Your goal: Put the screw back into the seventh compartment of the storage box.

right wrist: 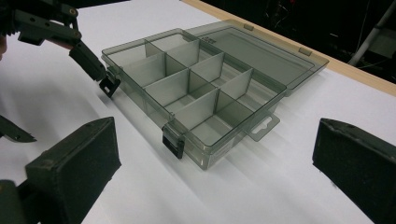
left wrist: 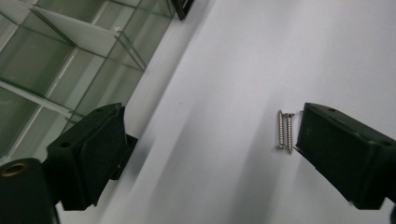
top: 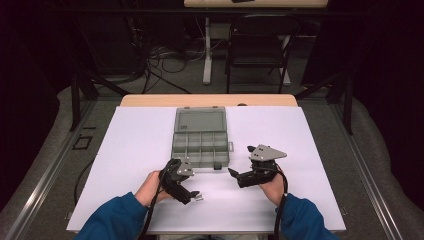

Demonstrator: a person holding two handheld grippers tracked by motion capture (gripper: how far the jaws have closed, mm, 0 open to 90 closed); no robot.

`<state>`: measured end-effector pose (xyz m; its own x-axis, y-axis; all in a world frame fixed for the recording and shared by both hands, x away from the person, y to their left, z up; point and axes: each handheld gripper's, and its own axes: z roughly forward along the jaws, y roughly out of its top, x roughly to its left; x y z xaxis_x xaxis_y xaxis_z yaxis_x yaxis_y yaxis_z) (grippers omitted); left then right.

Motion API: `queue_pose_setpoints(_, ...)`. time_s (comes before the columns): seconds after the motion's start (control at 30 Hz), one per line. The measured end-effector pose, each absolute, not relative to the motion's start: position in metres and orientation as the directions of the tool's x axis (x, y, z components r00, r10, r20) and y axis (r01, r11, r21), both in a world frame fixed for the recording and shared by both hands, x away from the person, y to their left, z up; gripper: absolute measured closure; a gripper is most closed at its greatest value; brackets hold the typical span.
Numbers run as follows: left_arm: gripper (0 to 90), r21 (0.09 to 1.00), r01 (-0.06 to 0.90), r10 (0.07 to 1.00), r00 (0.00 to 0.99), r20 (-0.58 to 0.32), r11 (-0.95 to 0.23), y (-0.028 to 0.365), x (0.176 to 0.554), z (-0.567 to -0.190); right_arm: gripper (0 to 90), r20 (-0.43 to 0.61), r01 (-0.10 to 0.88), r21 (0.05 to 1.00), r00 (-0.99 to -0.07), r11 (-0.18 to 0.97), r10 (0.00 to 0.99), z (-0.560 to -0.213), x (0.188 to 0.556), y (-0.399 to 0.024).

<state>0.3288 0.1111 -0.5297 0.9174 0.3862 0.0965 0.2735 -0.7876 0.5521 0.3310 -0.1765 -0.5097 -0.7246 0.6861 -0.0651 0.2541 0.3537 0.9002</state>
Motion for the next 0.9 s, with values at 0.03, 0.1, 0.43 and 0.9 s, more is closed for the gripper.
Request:
queue_pose_setpoints(0.03, 11.2, 0.549, 0.272, 0.382, 0.919, 0.095, -0.79, 0.1104, 0.3283, -0.5306, 0.0, -0.066, 0.254, 0.9, -0.725, 0.355, 0.686, -0.5097, 0.331, -0.1764)
queue_pose_setpoints(0.1, 14.8, 0.545, 0.268, 0.374, 0.923, 0.092, -0.794, 0.1089, 0.3274, -0.5324, 0.0, -0.068, 0.252, 0.9, -0.726, 0.356, 0.684, -0.5096, 0.3308, -0.1764)
queue_pose_setpoints(0.43, 26.8, 0.53, 0.243, 0.324, 0.944, 0.064, -0.812, 0.1039, 0.3237, -0.5335, 0.0, -0.074, 0.262, 0.891, -0.723, 0.371, 0.687, -0.5101, 0.3312, -0.1757)
queue_pose_setpoints(0.9, 59.2, 0.528, 0.218, 0.267, 0.964, 0.017, -0.821, 0.1031, 0.322, -0.5361, 0.0, -0.074, 0.263, 0.889, -0.724, 0.374, 0.686, -0.5102, 0.3314, -0.1756)
